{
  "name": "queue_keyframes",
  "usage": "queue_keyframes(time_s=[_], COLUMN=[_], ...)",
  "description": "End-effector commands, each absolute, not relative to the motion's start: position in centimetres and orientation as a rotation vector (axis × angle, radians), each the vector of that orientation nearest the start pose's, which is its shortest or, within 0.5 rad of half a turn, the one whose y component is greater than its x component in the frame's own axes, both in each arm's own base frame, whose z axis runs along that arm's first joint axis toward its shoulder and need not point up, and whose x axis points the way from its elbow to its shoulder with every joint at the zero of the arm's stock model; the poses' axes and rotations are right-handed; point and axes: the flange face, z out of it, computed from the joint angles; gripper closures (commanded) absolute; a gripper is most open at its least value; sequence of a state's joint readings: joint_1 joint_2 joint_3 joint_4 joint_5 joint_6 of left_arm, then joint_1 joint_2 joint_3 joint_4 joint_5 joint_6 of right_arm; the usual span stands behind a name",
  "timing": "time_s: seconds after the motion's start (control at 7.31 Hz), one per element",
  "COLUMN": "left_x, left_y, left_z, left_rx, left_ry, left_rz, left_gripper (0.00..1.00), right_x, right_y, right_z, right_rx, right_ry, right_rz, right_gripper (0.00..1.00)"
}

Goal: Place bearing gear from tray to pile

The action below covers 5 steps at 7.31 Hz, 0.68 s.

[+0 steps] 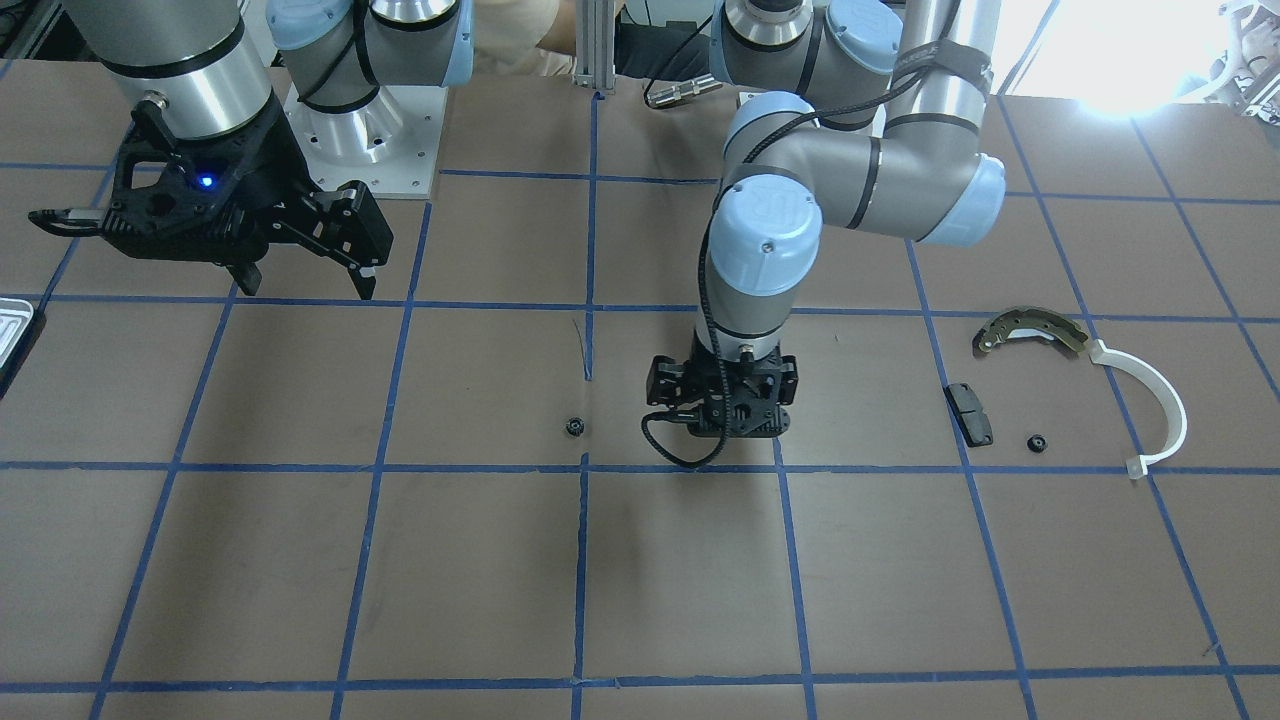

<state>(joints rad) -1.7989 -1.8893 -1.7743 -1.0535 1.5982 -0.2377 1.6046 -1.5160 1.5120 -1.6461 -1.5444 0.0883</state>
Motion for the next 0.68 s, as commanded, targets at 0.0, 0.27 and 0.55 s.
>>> queue_keyframes(time_s=[0.0, 0.27, 0.55], left_x=[-31.9, -33.9, -37.0], left_y=[-50.8, -50.5, -49.5], left_z=[23.8, 21.4, 20.4], left_rx=[-0.076, -0.141, -0.18], left_ry=[3.172, 3.225, 3.208], left_rz=[0.019, 0.067, 0.07], left_gripper=[0.0, 0.0, 0.0], right_x=[15.4, 15.5, 15.5], right_y=[-51.9, -52.0, -52.0], right_z=[49.3, 49.2, 49.3], right_rx=[0.088, 0.081, 0.076], right_ry=[3.099, 3.098, 3.096], right_rz=[-0.106, -0.103, -0.113], right_gripper=[0.0, 0.0, 0.0])
